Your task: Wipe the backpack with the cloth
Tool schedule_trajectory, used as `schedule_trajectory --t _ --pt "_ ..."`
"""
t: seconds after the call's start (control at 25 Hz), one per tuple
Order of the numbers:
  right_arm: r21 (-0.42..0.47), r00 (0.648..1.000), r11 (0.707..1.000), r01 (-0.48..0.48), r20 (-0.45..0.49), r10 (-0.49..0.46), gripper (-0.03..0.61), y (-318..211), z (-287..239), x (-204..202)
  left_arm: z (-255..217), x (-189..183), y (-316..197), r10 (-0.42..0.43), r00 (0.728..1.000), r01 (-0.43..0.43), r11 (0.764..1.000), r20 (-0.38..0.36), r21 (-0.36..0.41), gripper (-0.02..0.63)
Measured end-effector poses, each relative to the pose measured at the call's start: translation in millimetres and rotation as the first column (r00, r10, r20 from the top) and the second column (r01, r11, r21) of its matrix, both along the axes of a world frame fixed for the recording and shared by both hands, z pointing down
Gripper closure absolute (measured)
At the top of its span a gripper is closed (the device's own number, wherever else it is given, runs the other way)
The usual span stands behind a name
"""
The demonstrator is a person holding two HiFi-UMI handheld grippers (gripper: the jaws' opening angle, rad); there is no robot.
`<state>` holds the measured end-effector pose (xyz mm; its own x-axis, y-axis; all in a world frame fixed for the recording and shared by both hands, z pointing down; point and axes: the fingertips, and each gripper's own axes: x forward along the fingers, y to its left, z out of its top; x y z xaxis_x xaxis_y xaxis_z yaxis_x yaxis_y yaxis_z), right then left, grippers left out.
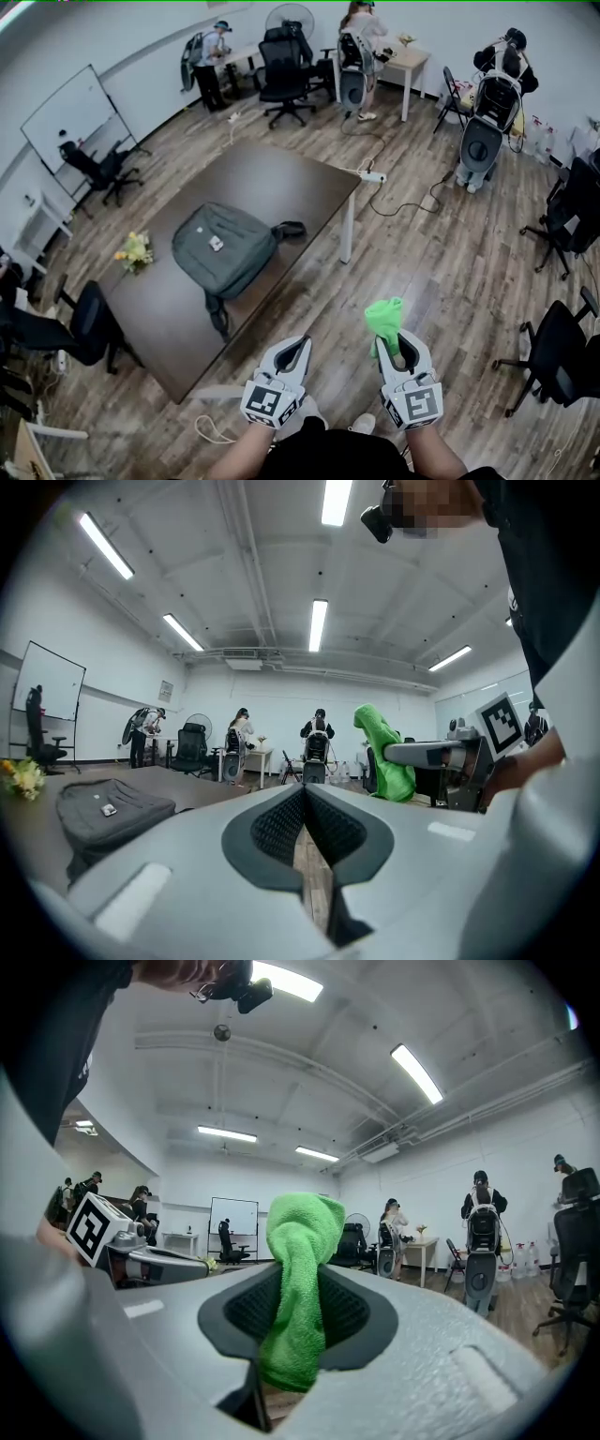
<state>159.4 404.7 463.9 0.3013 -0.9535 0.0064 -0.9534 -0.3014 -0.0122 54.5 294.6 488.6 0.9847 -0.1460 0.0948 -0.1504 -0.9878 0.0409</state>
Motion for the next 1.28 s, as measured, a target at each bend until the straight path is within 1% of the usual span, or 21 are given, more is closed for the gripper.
schedule_trajectory --t 0.24,0.44,0.64,0.76,0.88,1.0,1.12,1.28 --pt "0.004 0.997 0.997 0.078 0.017 -0.078 0.474 -36.8 -5.4 -14.7 -1.8 -16.7 -30.9 -0.039 0.999 0.039 0.999 -0.003 -0.003 0.597" --pt "-0.004 0.992 0.992 0.128 -0.003 -0.128 0.474 -81.0 -6.9 -27.5 -1.9 -32.5 -68.1 -0.080 0.997 0.080 0.997 -0.017 -0.001 0.597" --pt "0.016 0.984 0.984 0.176 0.010 -0.176 0.474 -126.4 -11.6 -46.2 -6.9 -52.9 -107.4 -0.120 0.992 0.120 0.993 -0.031 0.004 0.597" --pt "0.019 0.984 0.984 0.177 -0.016 -0.176 0.472 -148.9 -16.4 -50.8 -5.0 -65.0 -128.1 -0.136 0.990 0.137 0.991 -0.039 0.002 0.597" --pt "0.024 0.986 0.986 0.166 -0.030 -0.165 0.472 -166.0 -22.4 -47.9 -6.6 -74.6 -141.2 -0.148 0.988 0.147 0.989 -0.051 -0.019 0.597" --pt "0.031 0.985 0.985 0.170 -0.004 -0.170 0.472 -178.9 -25.4 -51.4 -6.3 -85.8 -150.9 -0.166 0.985 0.165 0.986 -0.054 -0.025 0.597" --pt "0.032 0.984 0.984 0.176 0.013 -0.176 0.472 -188.4 -20.9 -55.5 -10.0 -92.3 -159.7 -0.170 0.984 0.170 0.985 -0.058 -0.007 0.597" --pt "0.000 0.980 0.981 0.196 0.023 -0.196 0.472 -204.9 -12.1 -64.2 -13.4 -101.3 -174.9 -0.192 0.980 0.192 0.981 -0.058 -0.001 0.597"
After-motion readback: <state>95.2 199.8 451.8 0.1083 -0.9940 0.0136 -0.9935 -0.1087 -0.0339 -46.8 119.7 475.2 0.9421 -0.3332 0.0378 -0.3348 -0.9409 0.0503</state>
